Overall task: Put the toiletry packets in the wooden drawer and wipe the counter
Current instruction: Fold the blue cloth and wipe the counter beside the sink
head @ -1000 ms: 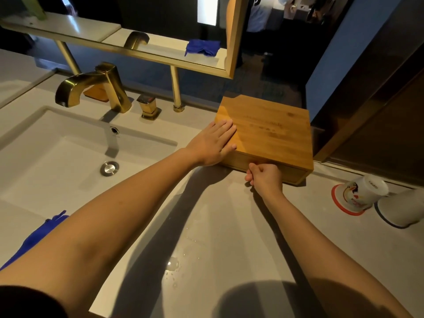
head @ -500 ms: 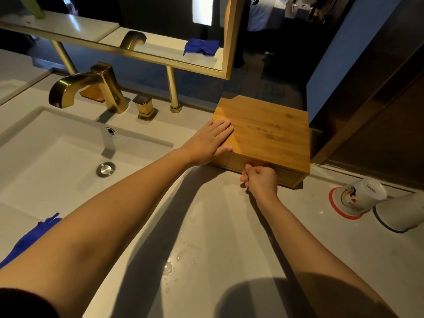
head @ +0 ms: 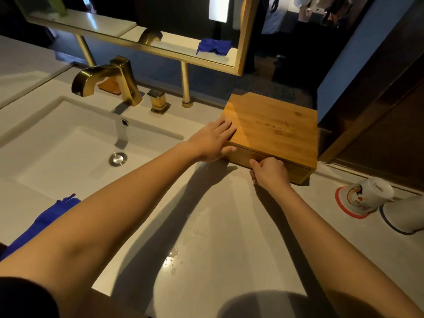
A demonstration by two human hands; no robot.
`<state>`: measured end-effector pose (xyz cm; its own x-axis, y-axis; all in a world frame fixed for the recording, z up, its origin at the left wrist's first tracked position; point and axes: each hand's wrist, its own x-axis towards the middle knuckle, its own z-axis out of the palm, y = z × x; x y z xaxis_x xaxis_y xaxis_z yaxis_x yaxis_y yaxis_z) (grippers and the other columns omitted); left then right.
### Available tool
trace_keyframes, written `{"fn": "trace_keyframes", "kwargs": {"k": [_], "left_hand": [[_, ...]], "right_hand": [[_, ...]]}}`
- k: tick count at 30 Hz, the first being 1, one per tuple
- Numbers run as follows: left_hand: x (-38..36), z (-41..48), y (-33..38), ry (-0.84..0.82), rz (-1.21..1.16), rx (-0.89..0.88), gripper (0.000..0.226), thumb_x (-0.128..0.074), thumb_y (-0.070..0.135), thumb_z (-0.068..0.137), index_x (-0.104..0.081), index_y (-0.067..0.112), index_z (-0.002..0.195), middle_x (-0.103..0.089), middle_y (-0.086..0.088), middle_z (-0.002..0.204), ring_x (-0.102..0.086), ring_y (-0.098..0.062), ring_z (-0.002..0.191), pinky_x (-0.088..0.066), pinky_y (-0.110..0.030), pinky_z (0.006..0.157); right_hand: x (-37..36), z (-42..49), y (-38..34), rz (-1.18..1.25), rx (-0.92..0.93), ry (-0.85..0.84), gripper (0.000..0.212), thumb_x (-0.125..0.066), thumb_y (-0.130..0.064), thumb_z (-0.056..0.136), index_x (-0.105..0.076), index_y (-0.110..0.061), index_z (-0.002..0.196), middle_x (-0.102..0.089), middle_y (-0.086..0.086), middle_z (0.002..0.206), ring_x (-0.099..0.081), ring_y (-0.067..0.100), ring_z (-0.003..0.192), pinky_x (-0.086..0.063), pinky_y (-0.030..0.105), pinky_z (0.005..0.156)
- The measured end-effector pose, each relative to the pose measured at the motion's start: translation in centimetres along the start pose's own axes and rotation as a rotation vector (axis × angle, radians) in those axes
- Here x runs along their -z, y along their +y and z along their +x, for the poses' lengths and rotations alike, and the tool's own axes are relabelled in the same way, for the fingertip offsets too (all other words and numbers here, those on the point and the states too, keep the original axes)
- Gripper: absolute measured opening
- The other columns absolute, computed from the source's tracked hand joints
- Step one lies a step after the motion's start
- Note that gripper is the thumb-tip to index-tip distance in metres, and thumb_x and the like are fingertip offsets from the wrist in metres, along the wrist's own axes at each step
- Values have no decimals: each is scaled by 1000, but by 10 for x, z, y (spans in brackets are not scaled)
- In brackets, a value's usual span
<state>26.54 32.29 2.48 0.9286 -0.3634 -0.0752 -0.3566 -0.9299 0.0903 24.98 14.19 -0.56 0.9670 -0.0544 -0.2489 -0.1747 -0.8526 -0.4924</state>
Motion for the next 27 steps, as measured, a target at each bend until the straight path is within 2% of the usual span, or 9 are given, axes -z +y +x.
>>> {"fn": "trace_keyframes", "kwargs": {"k": [2,4,6,10,14,18,21,23,27], "left_hand": [[1,-25,2,35,-86,59,70,-43,47,92,-13,18,149,-12,-8,158,-14,-28,144,-19,-42,117],[4,-57,4,4,-140,152,68,-46,44,92,-15,20,149,-16,-6,158,-17,-26,143,-22,-41,115],[3,-92,0,-79,-204,244,60,-43,41,94,-24,19,147,-23,-6,156,-22,-24,143,-22,-38,115],[0,-159,-15,-160,-434,382,48,-43,38,96,-40,20,141,-44,-4,147,-44,-22,131,-33,-34,107],[-6,-211,-23,-178,-461,470,43,-43,38,96,-45,26,137,-50,2,142,-48,-16,126,-34,-29,104],[-9,-263,-30,-91,-499,624,42,-45,37,95,-47,27,135,-53,5,139,-51,-15,123,-35,-27,103],[-16,-301,-40,12,-484,758,41,-46,33,95,-47,26,135,-58,2,133,-54,-16,117,-37,-23,93],[-22,-322,-47,65,-469,841,43,-48,31,94,-45,26,136,-56,1,134,-53,-18,118,-36,-25,92],[-40,-351,-58,129,-422,981,56,-57,32,89,-38,22,141,-51,-2,140,-48,-23,125,-38,-34,100]], "right_hand": [[1,-5,-7,-196,43,-59,43,-46,-45,92,-67,-8,84,-68,9,81,-66,27,76,-51,34,67],[-4,-13,-18,-309,118,-110,40,-48,-43,92,-66,-8,86,-66,9,80,-65,26,76,-49,33,63],[-12,-24,-32,-353,220,-151,34,-50,-39,92,-66,-8,92,-67,9,85,-64,26,78,-50,32,64],[-36,-58,-65,-370,430,-299,27,-53,-32,91,-65,-10,100,-68,8,93,-63,24,83,-51,33,71],[-64,-100,-97,-418,639,-398,29,-54,-34,91,-63,-12,107,-66,6,101,-58,20,83,-46,28,71],[-94,-131,-120,-381,817,-464,38,-55,-33,90,-54,-14,124,-58,9,121,-55,26,106,-46,34,83],[-114,-151,-135,-335,915,-529,44,-56,-29,90,-47,-14,131,-52,8,129,-48,25,116,-44,35,88],[-126,-160,-146,-298,976,-556,38,-55,-26,90,-50,-12,125,-51,9,127,-45,26,117,-45,37,90],[-152,-174,-166,-245,1072,-564,31,-56,-21,87,-53,-6,114,-53,11,117,-45,27,111,-47,38,85]]}}
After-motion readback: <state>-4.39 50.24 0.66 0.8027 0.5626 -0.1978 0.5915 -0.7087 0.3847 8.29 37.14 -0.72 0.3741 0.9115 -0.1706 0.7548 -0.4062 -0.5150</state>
